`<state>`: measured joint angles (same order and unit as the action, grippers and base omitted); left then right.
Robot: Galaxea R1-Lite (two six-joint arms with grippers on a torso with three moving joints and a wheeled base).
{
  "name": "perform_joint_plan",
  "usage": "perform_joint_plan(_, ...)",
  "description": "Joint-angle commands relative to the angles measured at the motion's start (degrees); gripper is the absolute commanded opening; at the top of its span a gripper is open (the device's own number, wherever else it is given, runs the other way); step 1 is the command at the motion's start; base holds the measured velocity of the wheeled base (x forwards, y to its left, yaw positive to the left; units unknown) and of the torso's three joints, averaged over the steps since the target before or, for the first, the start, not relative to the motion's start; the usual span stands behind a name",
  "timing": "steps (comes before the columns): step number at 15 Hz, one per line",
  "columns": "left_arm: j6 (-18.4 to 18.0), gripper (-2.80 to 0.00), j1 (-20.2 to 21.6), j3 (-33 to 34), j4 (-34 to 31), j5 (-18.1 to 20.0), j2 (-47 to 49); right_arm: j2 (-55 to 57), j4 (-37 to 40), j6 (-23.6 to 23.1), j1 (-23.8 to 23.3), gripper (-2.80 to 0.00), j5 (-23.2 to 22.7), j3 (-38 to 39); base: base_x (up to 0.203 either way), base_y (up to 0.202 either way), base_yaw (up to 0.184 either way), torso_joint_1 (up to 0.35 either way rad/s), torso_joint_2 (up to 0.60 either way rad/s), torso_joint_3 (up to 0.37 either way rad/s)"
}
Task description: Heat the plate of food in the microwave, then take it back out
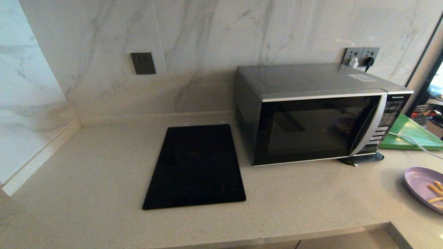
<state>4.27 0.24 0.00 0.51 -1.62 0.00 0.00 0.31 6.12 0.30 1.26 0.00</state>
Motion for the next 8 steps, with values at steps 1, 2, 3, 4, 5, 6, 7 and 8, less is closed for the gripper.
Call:
perform_joint_plan(1,0.04,-2.8,0.02,0.0,0.02,-0.05,0.09,0.09,0.05,0.03,0.05,-2.8,-0.01,0.09,0.0,0.0,0.0,0.0,0.0,0.0)
perform_joint_plan(2,0.04,-2.8,0.02,0.0,0.02,-0.05,0.09,0.09,0.05,0.03,0.04,-2.8,-0.03,0.09,0.0,0.0,0.0,0.0,0.0,0.0)
perform_joint_plan(3,0.04,-2.8,0.02,0.0,0.02,-0.05,0.09,0.09,-0.04,0.03,0.05,-2.8,0.02,0.09,0.0,0.0,0.0,0.0,0.0,0.0)
perform_joint_plan(4,0.04,-2.8,0.02,0.0,0.02,-0.05,0.09,0.09,0.04,0.03,0.05,-2.8,-0.03,0.09,0.0,0.0,0.0,0.0,0.0,0.0)
perform_joint_plan(5,0.04,-2.8,0.02,0.0,0.02,-0.05,0.09,0.09,0.05,0.03,-0.03,-2.8,0.06,0.09,0.0,0.0,0.0,0.0,0.0,0.0)
perform_joint_plan(6,0.04,-2.8,0.02,0.0,0.02,-0.05,0.09,0.09,0.05,0.03,0.05,-2.8,-0.03,0.09,0.0,0.0,0.0,0.0,0.0,0.0)
perform_joint_plan(7,0.04,-2.8,0.02,0.0,0.02,-0.05,0.09,0.09,0.05,0.03,0.05,-2.8,-0.01,0.09,0.0,0.0,0.0,0.0,0.0,0.0)
perform_joint_plan(8,0.04,-2.8,0.02,0.0,0.02,-0.05,0.09,0.09,0.05,0.03,0.05,-2.8,-0.02,0.09,0.0,0.0,0.0,0.0,0.0,0.0)
